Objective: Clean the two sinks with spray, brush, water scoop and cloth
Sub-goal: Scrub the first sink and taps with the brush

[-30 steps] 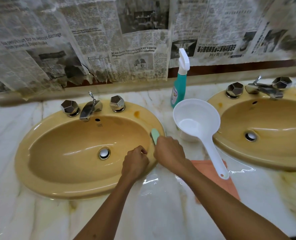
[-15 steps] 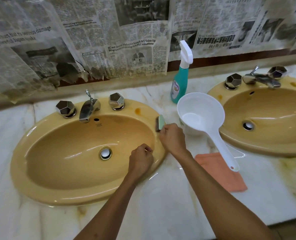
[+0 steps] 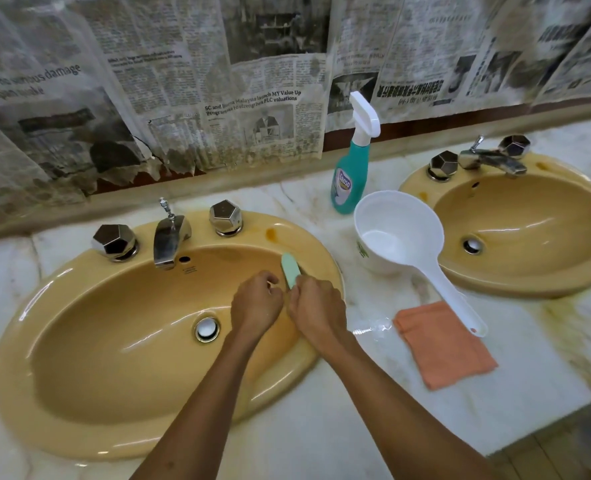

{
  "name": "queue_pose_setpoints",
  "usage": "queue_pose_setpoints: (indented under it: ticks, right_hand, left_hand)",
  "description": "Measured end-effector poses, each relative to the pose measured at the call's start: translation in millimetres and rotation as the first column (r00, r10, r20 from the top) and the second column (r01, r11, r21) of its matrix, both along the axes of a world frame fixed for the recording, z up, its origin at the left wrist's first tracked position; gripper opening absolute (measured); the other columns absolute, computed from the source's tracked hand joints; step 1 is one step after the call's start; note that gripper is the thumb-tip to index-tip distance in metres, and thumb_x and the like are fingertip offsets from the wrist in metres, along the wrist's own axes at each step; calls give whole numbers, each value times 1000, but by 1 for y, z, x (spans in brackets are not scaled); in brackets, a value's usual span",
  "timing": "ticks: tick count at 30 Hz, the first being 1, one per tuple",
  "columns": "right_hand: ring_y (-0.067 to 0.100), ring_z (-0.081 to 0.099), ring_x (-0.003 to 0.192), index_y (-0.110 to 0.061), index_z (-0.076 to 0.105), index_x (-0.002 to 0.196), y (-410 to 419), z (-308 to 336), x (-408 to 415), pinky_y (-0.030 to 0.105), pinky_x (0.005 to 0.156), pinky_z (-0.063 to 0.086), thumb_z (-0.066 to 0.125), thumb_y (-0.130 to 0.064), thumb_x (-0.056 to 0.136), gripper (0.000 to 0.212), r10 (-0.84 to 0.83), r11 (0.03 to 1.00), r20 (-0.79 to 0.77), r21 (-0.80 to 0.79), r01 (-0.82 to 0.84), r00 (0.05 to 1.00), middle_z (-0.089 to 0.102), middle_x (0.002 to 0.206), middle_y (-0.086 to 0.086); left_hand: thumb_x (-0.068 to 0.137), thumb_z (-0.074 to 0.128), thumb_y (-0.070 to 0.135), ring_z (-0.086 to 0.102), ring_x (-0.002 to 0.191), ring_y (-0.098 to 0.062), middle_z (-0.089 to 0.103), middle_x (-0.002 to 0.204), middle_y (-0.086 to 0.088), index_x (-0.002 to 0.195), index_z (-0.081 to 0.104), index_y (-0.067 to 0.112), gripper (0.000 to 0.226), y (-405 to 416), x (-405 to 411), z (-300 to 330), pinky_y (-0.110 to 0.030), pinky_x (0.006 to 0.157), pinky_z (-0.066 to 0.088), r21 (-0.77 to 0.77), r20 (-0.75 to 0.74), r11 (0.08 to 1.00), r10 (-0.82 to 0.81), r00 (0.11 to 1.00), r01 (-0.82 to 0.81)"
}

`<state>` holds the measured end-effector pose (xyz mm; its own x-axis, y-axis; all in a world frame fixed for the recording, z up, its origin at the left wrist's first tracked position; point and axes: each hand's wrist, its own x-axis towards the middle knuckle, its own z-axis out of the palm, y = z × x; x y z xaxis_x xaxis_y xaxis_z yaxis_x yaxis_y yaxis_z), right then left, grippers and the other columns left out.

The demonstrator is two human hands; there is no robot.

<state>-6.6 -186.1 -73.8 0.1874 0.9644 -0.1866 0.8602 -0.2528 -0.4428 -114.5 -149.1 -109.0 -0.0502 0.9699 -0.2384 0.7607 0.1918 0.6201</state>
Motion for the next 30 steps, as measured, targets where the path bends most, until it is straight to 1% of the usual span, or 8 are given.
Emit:
queue_pose_setpoints:
  ticks: [4,7,13,16,21,25,27,30]
  right_hand:
    - [36,62,99,-17,63,115,-15,9,10,37,80,48,40,-26,100,29,-103,994,53,39,101,993,68,105,12]
    - [35,61,93,-16,65,104,-1,12,19,34,73,45,40,-26,98,27,-132,991,116,13,131,984,67,102,11]
    - [36,58,100,-8,59,107,95,22,-8,35,73,43,47,-17,93,20,-92,996,24,-12,92,995,63,111,15]
    - [38,58,103,-5,58,109,113,22,-39,34,71,39,49,-13,93,20,-28,999,6,-16,28,1000,61,113,17]
    - [35,57,86,-8,60,93,114,6,-53,32,66,40,50,-16,90,13,-78,997,-136,-2,79,988,60,91,14]
    - [28,50,67,-10,58,69,152,2,-61,30,60,40,55,-10,83,15,-338,934,-487,-66,352,805,53,65,5]
    - [26,45,61,-16,50,54,148,-1,-71,31,58,39,58,-9,81,29,-397,901,-556,-83,427,730,46,53,1]
    - [22,45,51,-16,56,51,110,-18,-87,31,56,42,60,-10,84,33,-400,893,-602,-89,440,690,46,49,-3]
  left_hand:
    - [85,54,9,57,110,-33,65,119,-10,120,64,13,37,25,-37,8,-39,87,45,259,-153,966,24,988,17]
    - [80,58,4,50,121,-35,57,128,-17,124,60,5,44,41,-59,5,-46,90,46,357,-297,924,-26,955,136]
    - [83,61,8,29,140,-23,37,148,-6,145,39,13,65,55,-80,2,-46,111,36,157,-424,957,-157,892,243]
    - [84,60,9,20,145,-21,28,154,-4,149,32,16,71,57,-85,3,-47,112,35,102,-420,961,-193,886,258]
    - [85,59,8,5,151,-18,15,162,-1,153,25,20,77,57,-87,5,-44,112,33,45,-409,960,-235,882,277]
    - [87,58,6,1,152,-16,9,165,2,156,21,23,80,61,-91,8,-44,113,32,-6,-339,963,-256,905,270]
    - [88,55,4,-1,152,-14,7,165,5,156,20,26,80,63,-93,10,-45,114,32,-28,-295,965,-257,920,260]
    - [88,52,1,-3,152,-11,5,166,7,156,21,28,79,63,-95,10,-45,114,31,-45,-250,965,-263,932,260]
